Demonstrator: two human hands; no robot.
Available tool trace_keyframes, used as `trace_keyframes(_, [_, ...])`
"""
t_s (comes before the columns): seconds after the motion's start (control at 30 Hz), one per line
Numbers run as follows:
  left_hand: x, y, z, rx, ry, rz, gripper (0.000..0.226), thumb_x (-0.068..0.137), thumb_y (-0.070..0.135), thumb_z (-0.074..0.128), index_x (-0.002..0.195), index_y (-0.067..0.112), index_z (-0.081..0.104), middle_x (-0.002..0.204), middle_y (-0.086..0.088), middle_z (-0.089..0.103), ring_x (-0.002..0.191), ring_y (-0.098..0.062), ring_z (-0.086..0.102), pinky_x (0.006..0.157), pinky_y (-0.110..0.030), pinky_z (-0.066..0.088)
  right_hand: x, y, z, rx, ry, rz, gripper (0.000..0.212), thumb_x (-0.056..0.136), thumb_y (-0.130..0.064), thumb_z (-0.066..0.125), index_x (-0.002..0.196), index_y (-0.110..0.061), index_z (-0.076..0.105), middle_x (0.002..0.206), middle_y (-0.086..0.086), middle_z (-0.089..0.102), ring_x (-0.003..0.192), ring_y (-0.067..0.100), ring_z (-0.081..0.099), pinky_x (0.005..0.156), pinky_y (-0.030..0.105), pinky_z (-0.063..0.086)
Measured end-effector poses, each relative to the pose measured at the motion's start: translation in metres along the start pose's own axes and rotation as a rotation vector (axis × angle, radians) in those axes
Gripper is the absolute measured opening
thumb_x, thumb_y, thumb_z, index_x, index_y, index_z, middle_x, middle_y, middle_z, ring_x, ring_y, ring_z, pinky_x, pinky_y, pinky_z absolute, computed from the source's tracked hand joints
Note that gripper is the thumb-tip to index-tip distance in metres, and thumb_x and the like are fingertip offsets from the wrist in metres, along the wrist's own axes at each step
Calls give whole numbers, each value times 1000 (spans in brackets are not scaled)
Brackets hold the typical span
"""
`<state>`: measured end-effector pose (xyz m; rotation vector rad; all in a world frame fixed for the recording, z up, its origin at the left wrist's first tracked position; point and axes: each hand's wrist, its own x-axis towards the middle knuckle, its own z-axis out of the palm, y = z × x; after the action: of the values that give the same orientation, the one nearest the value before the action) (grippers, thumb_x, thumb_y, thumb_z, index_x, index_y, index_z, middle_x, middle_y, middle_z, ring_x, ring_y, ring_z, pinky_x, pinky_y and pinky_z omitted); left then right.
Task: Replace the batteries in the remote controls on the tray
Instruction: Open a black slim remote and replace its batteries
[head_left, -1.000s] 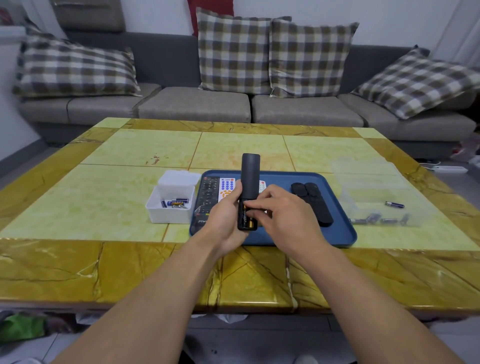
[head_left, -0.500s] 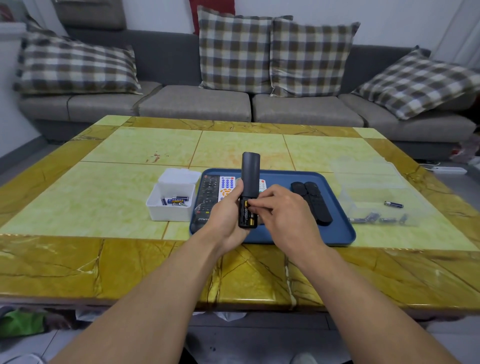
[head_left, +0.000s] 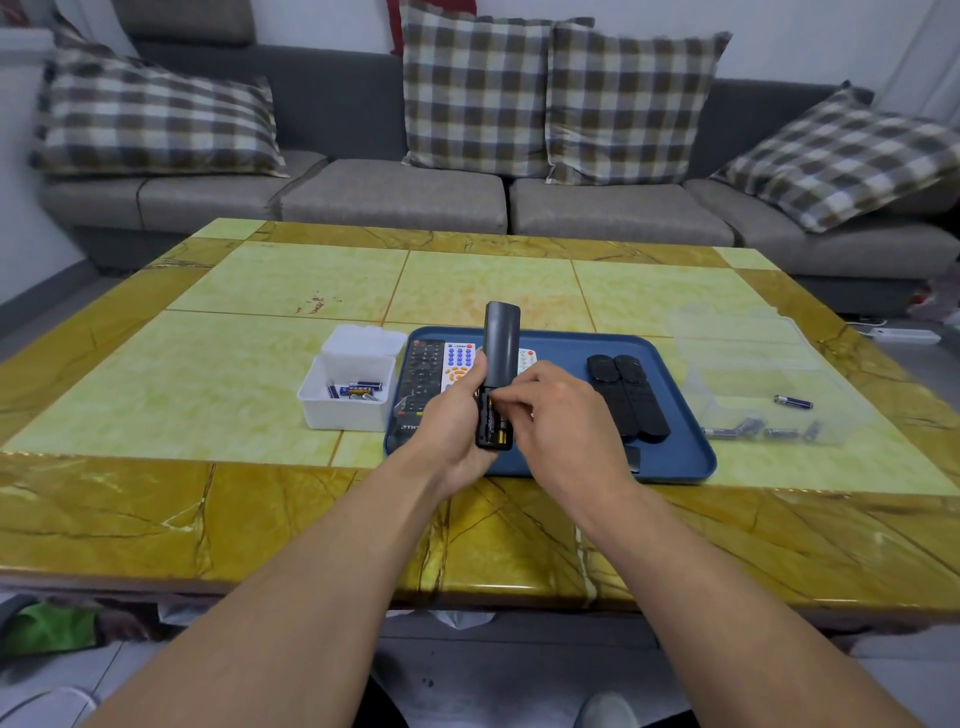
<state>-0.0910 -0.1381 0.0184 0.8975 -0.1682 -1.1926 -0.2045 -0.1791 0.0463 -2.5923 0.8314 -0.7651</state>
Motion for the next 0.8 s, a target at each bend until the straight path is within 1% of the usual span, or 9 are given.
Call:
trace_keyframes(0.1, [-2,-2,1,42,26,-9,51,102,45,50,131,4,63,119,-16,65,104,-26,66,81,-33,56,3,-3,-1,5,-40,54,24,101,-21,53,107,-22,76,99,-1,63,89,19,61,78,36,51])
trace_keyframes(0.17, [-4,-2,3,64,39,-5,49,102,43,52,130,4,63,113,-14,67,100,-25,67,81,-34,55,4,-4,-2,-15,-67,73,26,102,-20,51,105,-22,76,95,3,62,87,21,59,74,35,49])
trace_keyframes(0.2, [-5,-2,4,69,35,1,48,103,42,51,128,4,64,107,-12,70,94,-22,69,78,-32,57,5,-4,-3,-13,-69,80,26,102,-18,50,104,-21,76,94,4,62,86,22,59,73,36,49])
trace_keyframes(0.3, [-7,-1,9,92,12,13,42,105,39,48,120,4,66,81,-5,72,72,-15,71,61,-27,57,7,-3,-6,-2,-74,109,26,102,-15,50,101,-19,76,92,7,63,85,24,60,74,39,50])
trace_keyframes(0.4, [-9,-2,12,139,18,27,36,105,35,49,112,5,67,72,-3,72,64,-13,70,53,-25,55,7,-1,-6,11,-84,132,26,101,-13,50,97,-17,75,91,7,64,85,24,60,76,41,51])
trace_keyframes(0.5, [-11,-2,14,172,31,32,34,105,33,49,111,6,68,74,-3,73,67,-14,70,54,-25,56,6,3,-6,60,-79,158,25,101,-12,52,97,-16,76,92,6,66,85,23,61,76,39,51])
trace_keyframes(0.6, [-14,-4,16,200,37,30,33,106,34,48,107,7,68,69,-2,71,67,-14,68,52,-25,55,6,7,-6,80,-90,170,24,100,-12,52,92,-16,75,88,5,67,83,21,61,73,37,50])
trace_keyframes(0.7, [-16,-5,17,192,39,30,35,106,34,48,115,5,66,70,-2,71,68,-14,68,52,-25,55,7,10,-4,101,-105,183,24,100,-12,53,92,-18,75,87,2,68,83,19,62,70,32,49])
trace_keyframes(0.8, [-15,-5,17,173,40,26,41,107,36,46,120,3,65,81,-6,74,75,-17,72,58,-28,58,6,9,-4,136,-59,174,20,98,-15,57,95,-21,76,92,-2,72,88,16,63,77,35,53])
